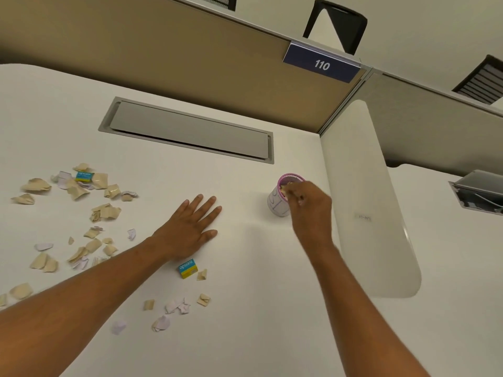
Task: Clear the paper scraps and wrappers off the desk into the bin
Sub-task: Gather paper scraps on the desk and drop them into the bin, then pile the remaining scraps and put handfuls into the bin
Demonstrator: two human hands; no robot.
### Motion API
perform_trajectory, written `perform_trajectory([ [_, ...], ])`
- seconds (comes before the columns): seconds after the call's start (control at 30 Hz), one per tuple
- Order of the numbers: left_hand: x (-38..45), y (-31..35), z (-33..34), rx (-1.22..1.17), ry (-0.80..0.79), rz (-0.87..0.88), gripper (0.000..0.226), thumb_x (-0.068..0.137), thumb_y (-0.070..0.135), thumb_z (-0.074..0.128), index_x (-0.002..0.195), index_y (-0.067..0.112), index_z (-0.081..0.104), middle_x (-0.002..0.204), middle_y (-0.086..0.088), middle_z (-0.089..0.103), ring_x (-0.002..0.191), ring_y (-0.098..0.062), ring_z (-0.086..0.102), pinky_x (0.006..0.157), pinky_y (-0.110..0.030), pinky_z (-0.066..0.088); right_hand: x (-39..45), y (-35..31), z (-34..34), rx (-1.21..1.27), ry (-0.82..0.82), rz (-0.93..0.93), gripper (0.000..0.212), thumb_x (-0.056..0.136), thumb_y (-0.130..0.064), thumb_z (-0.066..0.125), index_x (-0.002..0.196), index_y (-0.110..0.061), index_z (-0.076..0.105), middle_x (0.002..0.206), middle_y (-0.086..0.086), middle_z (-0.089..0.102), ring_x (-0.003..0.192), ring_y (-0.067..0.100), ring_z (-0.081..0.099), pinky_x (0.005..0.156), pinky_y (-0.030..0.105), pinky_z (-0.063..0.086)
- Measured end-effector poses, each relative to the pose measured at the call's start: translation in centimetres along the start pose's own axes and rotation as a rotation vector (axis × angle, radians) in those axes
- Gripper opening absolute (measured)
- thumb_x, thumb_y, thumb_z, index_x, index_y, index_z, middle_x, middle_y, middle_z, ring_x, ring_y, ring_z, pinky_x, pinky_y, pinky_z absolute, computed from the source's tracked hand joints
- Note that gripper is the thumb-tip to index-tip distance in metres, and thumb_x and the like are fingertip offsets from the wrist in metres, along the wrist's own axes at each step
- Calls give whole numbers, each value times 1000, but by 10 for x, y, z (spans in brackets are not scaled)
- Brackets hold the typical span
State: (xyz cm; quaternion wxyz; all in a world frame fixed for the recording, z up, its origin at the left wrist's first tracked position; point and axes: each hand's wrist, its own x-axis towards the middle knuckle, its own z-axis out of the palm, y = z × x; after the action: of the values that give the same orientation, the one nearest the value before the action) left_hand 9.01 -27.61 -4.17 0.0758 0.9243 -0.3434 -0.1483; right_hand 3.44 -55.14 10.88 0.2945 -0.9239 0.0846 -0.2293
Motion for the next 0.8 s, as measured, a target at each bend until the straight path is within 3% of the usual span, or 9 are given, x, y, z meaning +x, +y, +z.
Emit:
perform_trajectory([
  [0.1, 1, -1, 2, -8, 12, 8, 88, 79, 73, -35, 156, 31, -26, 169, 5, -28, 159, -24, -21, 127, -42, -10, 32, 11, -1, -201, -102, 21, 12, 91, -7, 68, 94, -15, 78, 97, 4, 75, 89, 24, 69, 80, 35, 55],
  [0.27, 0, -1, 4, -24, 31, 9, 86, 80, 72, -35, 155, 32, -28, 168, 6, -30, 159, -24, -23, 128, -41, -12, 56, 19, 11, -331, -457, 151, 20, 91, -16, 66, 105, -20, 81, 109, 9, 75, 91, 24, 69, 78, 30, 53],
  [0.4, -1, 1, 5, -27, 46, 11, 85, 81, 72, -34, 156, 33, -26, 169, 6, -29, 158, -23, -24, 128, -41, -12, 61, 21, 12, -387, -410, 170, 20, 87, -12, 67, 96, -20, 83, 95, 11, 77, 83, 32, 71, 72, 33, 57],
  [0.53, -2, 1, 1, -35, 34, 7, 83, 82, 72, -31, 156, 35, -26, 169, 7, -28, 158, -22, -24, 129, -42, -11, 53, 22, 20, -517, -527, 143, 22, 87, -3, 59, 95, -9, 79, 90, 16, 70, 75, 33, 64, 63, 31, 48],
  [0.63, -3, 3, -5, -29, -28, -15, 70, 97, 67, -9, 158, 35, -22, 170, 6, -26, 158, -22, -24, 129, -42, -11, 57, 16, 15, -434, -470, 129, 20, 88, -5, 65, 100, -9, 81, 95, 18, 75, 89, 36, 69, 76, 37, 56],
  [0.7, -6, 4, -15, -27, -76, -33, 67, 106, 59, 11, 162, 33, -15, 172, 4, -22, 159, -23, -22, 128, -42, -11, 58, 5, 10, -333, -341, 120, 19, 86, -3, 68, 99, -7, 81, 101, 17, 78, 95, 35, 71, 83, 34, 54],
  [0.8, -13, 4, -41, -138, -133, -3, 65, 110, 52, 23, 166, 24, 3, 174, 0, -10, 161, -24, -10, 129, -42, -4, 49, -20, 2, -211, -118, 97, 19, 87, 1, 64, 97, -5, 79, 102, 13, 78, 96, 24, 71, 90, 26, 52],
])
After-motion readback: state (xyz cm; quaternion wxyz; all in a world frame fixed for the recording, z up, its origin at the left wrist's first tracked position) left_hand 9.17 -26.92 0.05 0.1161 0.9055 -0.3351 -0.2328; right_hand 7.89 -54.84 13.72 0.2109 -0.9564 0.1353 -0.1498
